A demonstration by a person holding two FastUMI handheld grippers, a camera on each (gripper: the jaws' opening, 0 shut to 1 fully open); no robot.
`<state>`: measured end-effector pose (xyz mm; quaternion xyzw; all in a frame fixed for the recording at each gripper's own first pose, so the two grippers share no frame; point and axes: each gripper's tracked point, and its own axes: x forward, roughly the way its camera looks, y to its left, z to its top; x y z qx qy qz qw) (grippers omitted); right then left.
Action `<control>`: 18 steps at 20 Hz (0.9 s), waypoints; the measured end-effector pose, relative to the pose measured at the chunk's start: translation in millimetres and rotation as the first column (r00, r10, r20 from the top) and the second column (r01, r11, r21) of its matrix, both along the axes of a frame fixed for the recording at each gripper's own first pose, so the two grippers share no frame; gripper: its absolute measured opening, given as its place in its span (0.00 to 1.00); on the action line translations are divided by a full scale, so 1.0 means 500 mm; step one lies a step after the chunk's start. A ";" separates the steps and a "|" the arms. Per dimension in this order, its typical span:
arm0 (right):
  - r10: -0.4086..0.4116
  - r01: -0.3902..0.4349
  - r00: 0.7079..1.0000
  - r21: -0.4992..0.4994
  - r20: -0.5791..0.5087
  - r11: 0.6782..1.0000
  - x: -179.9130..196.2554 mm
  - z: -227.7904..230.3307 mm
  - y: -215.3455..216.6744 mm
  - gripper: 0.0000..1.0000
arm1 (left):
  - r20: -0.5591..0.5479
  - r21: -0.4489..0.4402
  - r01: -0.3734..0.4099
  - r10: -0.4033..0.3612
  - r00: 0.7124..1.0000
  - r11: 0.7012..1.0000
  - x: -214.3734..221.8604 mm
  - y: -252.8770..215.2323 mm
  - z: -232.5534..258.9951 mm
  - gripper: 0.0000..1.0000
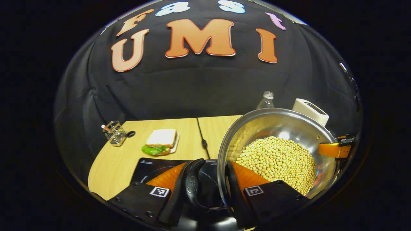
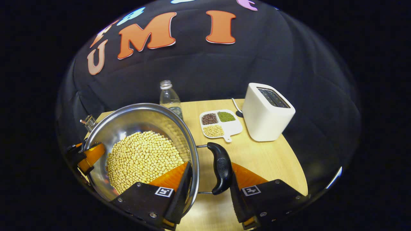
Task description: First push the handle of the pot to place it horizontally, then grasp the pot with both hands and set it on the induction cooktop.
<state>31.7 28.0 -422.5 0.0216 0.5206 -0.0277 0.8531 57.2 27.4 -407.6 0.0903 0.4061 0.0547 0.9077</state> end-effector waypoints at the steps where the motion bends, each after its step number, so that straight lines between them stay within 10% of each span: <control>1: 0.015 -0.015 1.000 0.008 0.006 1.000 0.007 0.008 0.029 0.58 | 0.008 0.007 -0.014 0.014 1.000 1.000 -0.001 0.026 0.017 0.71; 18: 0.177 -0.180 0.983 0.068 0.058 0.981 0.054 0.023 0.391 0.63 | 0.067 0.071 -0.183 0.179 0.982 0.981 -0.083 0.376 0.143 0.71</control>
